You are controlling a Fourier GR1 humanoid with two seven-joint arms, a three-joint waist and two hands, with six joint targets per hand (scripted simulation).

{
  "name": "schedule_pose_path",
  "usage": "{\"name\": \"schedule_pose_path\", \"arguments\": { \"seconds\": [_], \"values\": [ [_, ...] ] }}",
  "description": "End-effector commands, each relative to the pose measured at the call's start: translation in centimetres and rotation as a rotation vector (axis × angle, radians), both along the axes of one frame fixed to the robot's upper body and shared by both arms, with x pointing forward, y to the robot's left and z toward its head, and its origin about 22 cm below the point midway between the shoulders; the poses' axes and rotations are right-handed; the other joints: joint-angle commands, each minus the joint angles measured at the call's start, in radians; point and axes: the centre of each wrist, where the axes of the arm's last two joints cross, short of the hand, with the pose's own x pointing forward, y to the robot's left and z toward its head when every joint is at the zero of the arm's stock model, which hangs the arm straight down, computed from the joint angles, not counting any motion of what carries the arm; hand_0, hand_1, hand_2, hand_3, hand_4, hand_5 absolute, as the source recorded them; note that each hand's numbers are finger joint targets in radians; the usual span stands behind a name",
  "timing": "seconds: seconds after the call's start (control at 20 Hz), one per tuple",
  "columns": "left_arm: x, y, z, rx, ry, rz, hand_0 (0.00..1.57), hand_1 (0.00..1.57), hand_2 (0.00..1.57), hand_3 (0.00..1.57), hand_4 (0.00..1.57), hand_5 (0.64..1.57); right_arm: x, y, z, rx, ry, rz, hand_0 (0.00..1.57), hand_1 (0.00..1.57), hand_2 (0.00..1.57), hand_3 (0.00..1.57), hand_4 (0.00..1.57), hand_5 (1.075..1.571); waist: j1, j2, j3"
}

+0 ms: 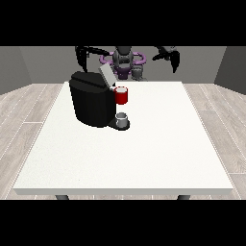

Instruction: Insert the coffee pod into the coffee machine and close the lid

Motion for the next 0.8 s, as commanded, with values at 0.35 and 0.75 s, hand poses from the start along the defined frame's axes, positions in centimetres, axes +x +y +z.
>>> {"name": "schedule_pose_path", "arguments": {
  "seconds": [0.35, 0.75],
  "values": [
    [-2.2, 0.5, 2.5, -0.018, -0.063, 0.04, 0.0, 0.0, 0.0, 0.0, 0.37, 1.571, 2.0, 4.2, 0.2, -0.017, -0.007, 0.095, 0.0, 0.0, 0.0, 0.0, 0.0, 1.571, -0.024, 0.08, 0.0],
    [-1.9, 4.0, 2.9, 0.03, -0.13, 0.134, 0.0, 0.0, 0.0, 0.0, 0.33, 1.571, 3.7, 6.3, 3.8, -0.059, -0.111, 0.191, 0.0, 0.0, 0.0, 0.0, 0.07, 1.571, -0.082, 0.16, -0.0002]
  ]
}}
